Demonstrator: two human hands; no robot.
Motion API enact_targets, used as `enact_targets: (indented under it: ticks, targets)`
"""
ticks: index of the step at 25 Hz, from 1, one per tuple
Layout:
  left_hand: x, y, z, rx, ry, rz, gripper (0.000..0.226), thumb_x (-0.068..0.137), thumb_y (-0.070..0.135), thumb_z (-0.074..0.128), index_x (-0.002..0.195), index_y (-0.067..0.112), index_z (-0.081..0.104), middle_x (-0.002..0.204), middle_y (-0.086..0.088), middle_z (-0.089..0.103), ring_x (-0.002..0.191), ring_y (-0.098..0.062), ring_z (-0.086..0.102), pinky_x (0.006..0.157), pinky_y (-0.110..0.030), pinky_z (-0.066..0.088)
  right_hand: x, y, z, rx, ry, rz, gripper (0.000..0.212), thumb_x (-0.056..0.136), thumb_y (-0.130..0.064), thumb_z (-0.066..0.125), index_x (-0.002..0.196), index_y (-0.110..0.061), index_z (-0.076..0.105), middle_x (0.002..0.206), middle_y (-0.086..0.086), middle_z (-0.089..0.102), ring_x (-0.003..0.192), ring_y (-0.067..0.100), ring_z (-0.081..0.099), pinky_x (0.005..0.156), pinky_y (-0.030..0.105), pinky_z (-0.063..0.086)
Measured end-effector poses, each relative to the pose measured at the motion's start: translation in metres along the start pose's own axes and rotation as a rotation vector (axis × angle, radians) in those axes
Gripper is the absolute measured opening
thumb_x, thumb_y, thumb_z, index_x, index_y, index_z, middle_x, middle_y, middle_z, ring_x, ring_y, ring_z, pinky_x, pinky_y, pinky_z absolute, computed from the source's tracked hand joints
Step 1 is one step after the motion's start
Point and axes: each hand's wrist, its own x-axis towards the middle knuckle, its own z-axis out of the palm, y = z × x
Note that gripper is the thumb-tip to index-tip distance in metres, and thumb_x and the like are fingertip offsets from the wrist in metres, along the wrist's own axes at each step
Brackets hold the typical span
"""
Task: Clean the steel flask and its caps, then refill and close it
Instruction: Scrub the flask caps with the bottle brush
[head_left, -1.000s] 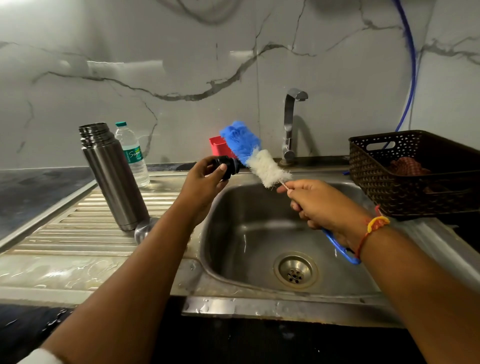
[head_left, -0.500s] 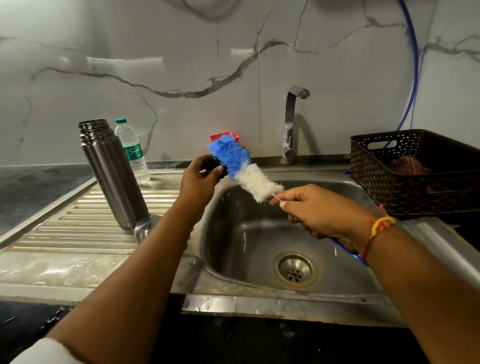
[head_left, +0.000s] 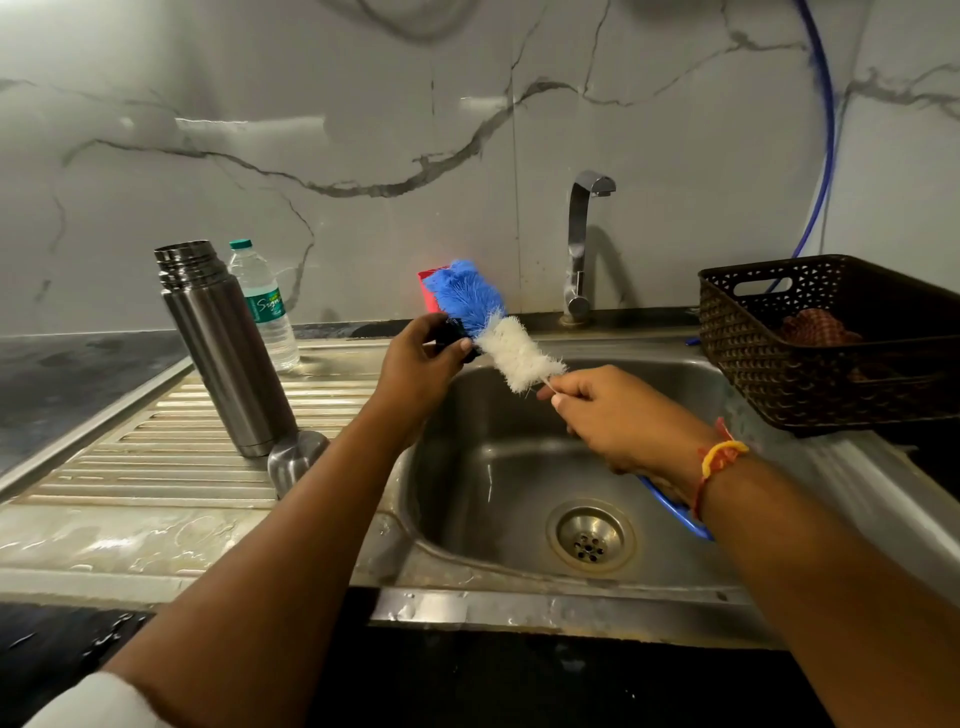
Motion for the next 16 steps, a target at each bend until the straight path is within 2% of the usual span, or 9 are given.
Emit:
enact_targets:
  ticks: [2,4,7,10,12,14,16]
  targets:
    - [0.003,0.002,-0.001,-0.076,0.04,-0.032,0.039,0.098,0.012,0.065,0.136,0.009,0.056,0.125,-0.009,0.065,0.11,-0.02,0.069,0.095,-0.036,0.059,0.002,0.003,-0.003,0.09,0.092,0.016,0.028,0.105,-0.022,0.041,0.123,-0.023,0.062,0.074,-0.006,0.051,0.054,0.004,0.042,0.04,0.013,0.032]
    - [0.007,0.002,-0.006,-0.237,0.108,-0.083,0.036,0.099,0.012,0.065,0.132,0.006,0.054,0.125,-0.012,0.064,0.112,-0.023,0.067,0.093,-0.033,0.059,0.004,0.007,-0.009,0.312,0.12,0.099,0.026,0.104,-0.023,0.04,0.116,-0.02,0.063,0.067,-0.003,0.049,0.048,0.005,0.038,0.037,0.018,0.029]
    - [0.01,0.0,-0.013,-0.395,0.172,-0.128,0.04,0.099,0.014,0.064,0.134,0.003,0.048,0.131,-0.016,0.059,0.116,-0.024,0.065,0.092,-0.03,0.057,0.0,0.005,-0.014,0.618,-0.036,0.248,0.025,0.104,-0.021,0.041,0.114,-0.013,0.063,0.059,-0.002,0.045,0.041,0.004,0.03,0.033,0.016,0.024]
    - [0.007,0.0,-0.012,-0.46,0.137,-0.145,0.034,0.102,0.016,0.059,0.132,0.006,0.046,0.133,-0.016,0.057,0.12,-0.025,0.063,0.101,-0.038,0.054,-0.003,-0.002,-0.01,0.773,-0.215,0.303,0.027,0.104,-0.02,0.041,0.117,-0.009,0.062,0.056,-0.003,0.041,0.042,0.002,0.026,0.031,0.013,0.021]
    - [0.002,0.002,-0.008,-0.435,0.054,-0.169,0.03,0.103,0.018,0.057,0.131,0.011,0.048,0.132,-0.015,0.058,0.119,-0.024,0.064,0.104,-0.043,0.052,-0.001,-0.004,-0.007,0.866,-0.274,0.316,0.029,0.104,-0.02,0.04,0.121,-0.008,0.06,0.058,-0.003,0.039,0.042,0.002,0.024,0.031,0.013,0.019]
    - [0.001,0.003,-0.005,-0.411,-0.002,-0.168,0.031,0.103,0.019,0.056,0.133,0.011,0.05,0.129,-0.015,0.06,0.116,-0.023,0.065,0.103,-0.043,0.053,-0.001,-0.002,-0.008,0.947,-0.302,0.332,0.031,0.104,-0.02,0.039,0.125,-0.008,0.058,0.059,-0.004,0.036,0.041,0.001,0.023,0.031,0.012,0.017]
    - [0.003,0.006,-0.01,-0.419,0.025,-0.144,0.029,0.104,0.018,0.055,0.131,0.008,0.051,0.125,-0.015,0.062,0.112,-0.022,0.067,0.102,-0.04,0.054,-0.004,-0.002,-0.012,1.0,-0.349,0.336,0.032,0.104,-0.02,0.041,0.127,-0.008,0.059,0.06,-0.004,0.036,0.042,0.001,0.023,0.031,0.011,0.019]
